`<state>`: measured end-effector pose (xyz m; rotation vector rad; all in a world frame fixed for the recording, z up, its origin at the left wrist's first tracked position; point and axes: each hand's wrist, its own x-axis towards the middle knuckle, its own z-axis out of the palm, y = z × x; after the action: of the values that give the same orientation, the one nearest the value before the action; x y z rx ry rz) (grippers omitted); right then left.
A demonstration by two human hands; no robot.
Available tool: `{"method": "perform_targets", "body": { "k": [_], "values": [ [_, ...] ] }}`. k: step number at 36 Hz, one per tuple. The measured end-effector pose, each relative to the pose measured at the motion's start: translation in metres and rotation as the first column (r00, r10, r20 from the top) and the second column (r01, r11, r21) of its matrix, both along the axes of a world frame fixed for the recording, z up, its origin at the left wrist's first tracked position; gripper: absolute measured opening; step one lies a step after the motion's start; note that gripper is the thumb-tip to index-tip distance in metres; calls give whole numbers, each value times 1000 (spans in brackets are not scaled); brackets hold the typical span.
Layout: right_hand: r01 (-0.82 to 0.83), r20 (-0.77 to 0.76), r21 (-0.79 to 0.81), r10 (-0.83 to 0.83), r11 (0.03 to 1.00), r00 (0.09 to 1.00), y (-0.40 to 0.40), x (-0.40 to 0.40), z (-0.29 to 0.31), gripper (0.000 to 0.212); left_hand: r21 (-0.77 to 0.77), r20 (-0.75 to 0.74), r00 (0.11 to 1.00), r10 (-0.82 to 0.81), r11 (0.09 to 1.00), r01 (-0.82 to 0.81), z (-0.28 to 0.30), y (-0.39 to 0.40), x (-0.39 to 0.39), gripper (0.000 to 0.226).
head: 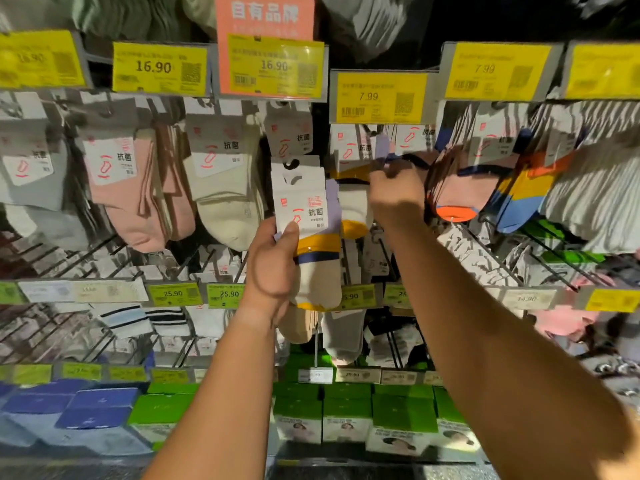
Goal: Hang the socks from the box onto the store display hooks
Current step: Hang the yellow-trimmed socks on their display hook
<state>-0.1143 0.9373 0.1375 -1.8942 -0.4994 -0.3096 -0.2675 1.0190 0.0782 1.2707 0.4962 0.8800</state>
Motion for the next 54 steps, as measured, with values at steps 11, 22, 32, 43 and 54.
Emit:
{"method": "perform_targets", "body": {
  "k": [11,22,32,43,54],
  "values": [
    [-240,-141,175,265,955,954,-23,-76,-45,15,1,-7,1000,11,1000,-11,11,-21,16,29],
    [-278,-84,312,318,908,944,-68,-84,-14,12,-36,60,995,86,996,-84,4,-9,11,32],
    [-220,-172,334,289,917,942,-53,-57,2,56,-73,39,993,108,992,-105,3,-13,2,22],
    [-93,-219,6,92,996,971,4,-4,23,39,-17,48,989,137,991,-136,3,-7,-9,16],
    [48,90,-78,-41,996,995,5,0,-3,24,26,58,998,39,999,-41,1,-8,-5,15]
  ]
}}
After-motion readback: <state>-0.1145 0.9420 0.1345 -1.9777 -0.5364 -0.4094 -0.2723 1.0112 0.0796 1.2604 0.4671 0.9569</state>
